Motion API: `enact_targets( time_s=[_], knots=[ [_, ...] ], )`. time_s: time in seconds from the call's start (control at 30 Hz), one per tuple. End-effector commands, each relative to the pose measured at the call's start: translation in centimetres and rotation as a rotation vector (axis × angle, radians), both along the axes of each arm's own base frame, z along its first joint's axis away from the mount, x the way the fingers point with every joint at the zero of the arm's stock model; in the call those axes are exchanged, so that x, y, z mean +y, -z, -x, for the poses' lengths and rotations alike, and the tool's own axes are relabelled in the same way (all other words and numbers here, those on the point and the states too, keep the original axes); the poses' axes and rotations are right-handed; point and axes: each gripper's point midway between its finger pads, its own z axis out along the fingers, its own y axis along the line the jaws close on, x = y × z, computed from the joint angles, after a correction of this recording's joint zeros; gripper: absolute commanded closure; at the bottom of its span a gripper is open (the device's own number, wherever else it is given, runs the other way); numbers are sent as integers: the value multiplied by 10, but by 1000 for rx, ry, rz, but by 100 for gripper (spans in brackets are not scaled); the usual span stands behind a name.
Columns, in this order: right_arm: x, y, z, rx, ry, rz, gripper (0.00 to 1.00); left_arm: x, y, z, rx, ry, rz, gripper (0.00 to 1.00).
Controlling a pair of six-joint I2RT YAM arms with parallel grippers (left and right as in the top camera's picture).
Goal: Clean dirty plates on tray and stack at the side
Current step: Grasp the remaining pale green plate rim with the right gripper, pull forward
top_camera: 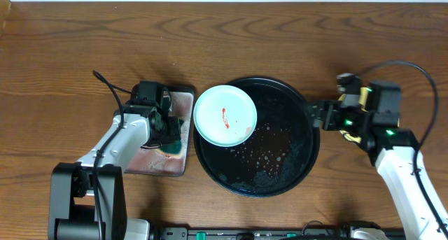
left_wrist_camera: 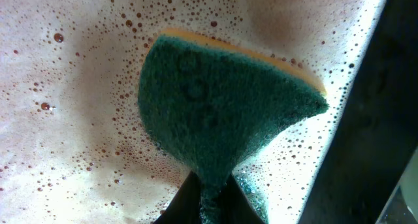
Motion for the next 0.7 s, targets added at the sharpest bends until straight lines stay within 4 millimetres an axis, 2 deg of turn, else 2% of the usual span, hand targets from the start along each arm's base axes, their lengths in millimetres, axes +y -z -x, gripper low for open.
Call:
enact_targets(
  time_s=[0.0,0.17,0.23,0.27,0.3,0.43,0.67],
  knots=[
    [29,-19,-9,-112,-161,135,22,3,18,16,68,7,-13,92],
    [70,3,-18,-131,-257,191,23,3,18,16,69,7,-13,92],
    [86,20,-23,-123,-292,199,32,3,18,16,69,7,-13,92],
    [90,28,-26,-117,-298,208,38,3,18,16,69,7,-13,92],
    [93,35,-28,-111,-300,214,39,3,18,16,69,7,-13,91],
    [112,62,-39,-104,-309,201,40,3,18,16,69,7,-13,92],
    [141,96,-49,-115,-328,179,43,3,18,16,69,7,-13,91]
  ],
)
